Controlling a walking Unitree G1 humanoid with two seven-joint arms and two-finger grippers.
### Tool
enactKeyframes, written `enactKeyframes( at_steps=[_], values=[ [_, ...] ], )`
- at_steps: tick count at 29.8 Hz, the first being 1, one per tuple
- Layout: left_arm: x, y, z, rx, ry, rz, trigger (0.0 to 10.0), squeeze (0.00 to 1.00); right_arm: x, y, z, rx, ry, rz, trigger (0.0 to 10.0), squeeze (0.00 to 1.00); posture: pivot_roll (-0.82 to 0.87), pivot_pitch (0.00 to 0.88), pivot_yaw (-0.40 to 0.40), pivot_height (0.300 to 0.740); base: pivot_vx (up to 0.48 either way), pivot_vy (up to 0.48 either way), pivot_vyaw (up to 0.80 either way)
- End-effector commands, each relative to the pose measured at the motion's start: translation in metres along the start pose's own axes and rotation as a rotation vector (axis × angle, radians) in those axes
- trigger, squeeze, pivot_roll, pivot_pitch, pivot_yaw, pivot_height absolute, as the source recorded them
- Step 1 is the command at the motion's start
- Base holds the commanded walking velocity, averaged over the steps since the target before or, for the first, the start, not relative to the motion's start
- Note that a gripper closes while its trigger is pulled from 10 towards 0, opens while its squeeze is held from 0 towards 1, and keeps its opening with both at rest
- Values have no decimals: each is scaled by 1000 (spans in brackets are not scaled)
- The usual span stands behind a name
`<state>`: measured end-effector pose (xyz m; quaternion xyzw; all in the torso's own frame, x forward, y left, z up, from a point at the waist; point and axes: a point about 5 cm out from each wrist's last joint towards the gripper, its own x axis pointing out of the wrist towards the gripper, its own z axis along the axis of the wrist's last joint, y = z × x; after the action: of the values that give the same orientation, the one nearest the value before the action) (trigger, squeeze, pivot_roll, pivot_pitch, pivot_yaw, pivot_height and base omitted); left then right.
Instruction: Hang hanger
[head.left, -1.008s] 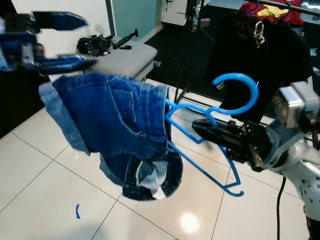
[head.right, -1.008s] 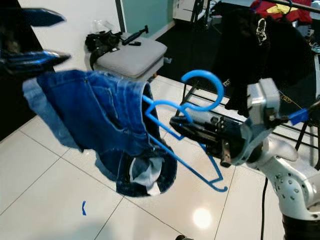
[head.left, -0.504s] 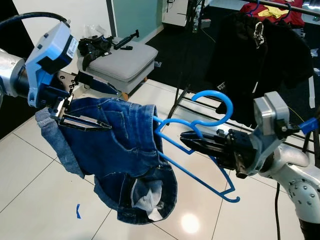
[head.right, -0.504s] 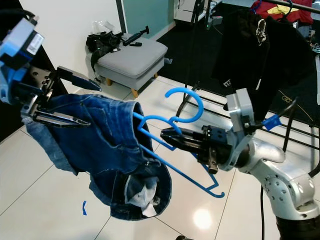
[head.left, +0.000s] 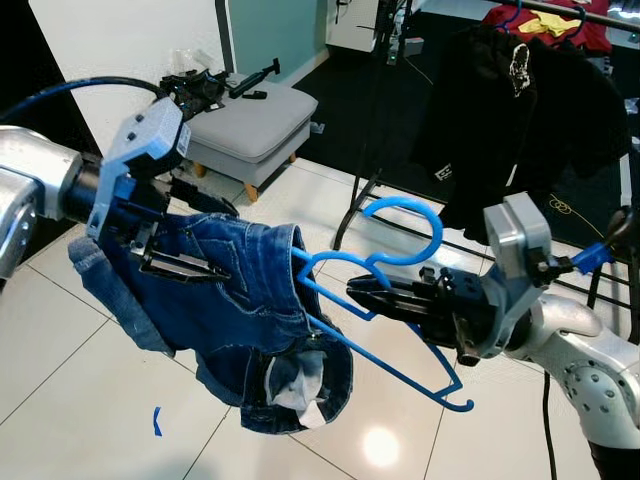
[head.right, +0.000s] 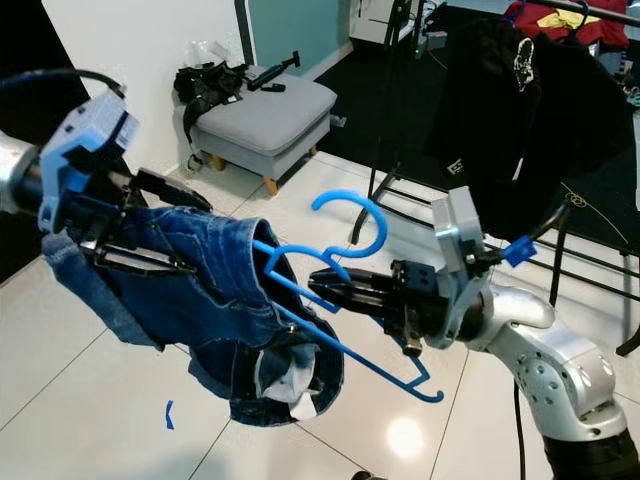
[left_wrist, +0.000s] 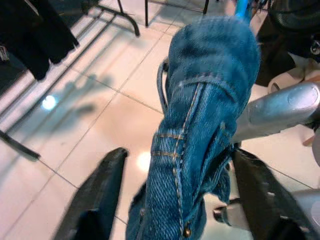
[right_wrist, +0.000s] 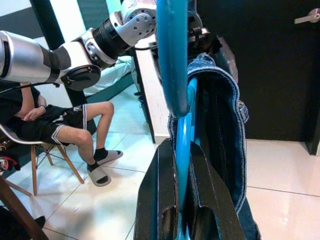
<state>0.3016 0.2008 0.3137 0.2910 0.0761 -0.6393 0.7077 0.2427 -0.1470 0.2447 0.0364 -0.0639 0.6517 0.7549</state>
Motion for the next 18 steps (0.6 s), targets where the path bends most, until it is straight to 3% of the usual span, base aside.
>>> enactKeyframes(
  at_steps=[1, 18],
  values=[
    [6, -2, -6, -27, 4, -29, 0, 0, 5, 6, 8, -39, -31, 47, 10000, 0, 95, 132, 16, 740, 0, 0, 0],
    [6, -7, -10, -67, -4, -49, 0, 0, 6, 4, 8, -55, -14, 42, 10000, 0, 94, 132, 8, 740, 0, 0, 0]
  ],
)
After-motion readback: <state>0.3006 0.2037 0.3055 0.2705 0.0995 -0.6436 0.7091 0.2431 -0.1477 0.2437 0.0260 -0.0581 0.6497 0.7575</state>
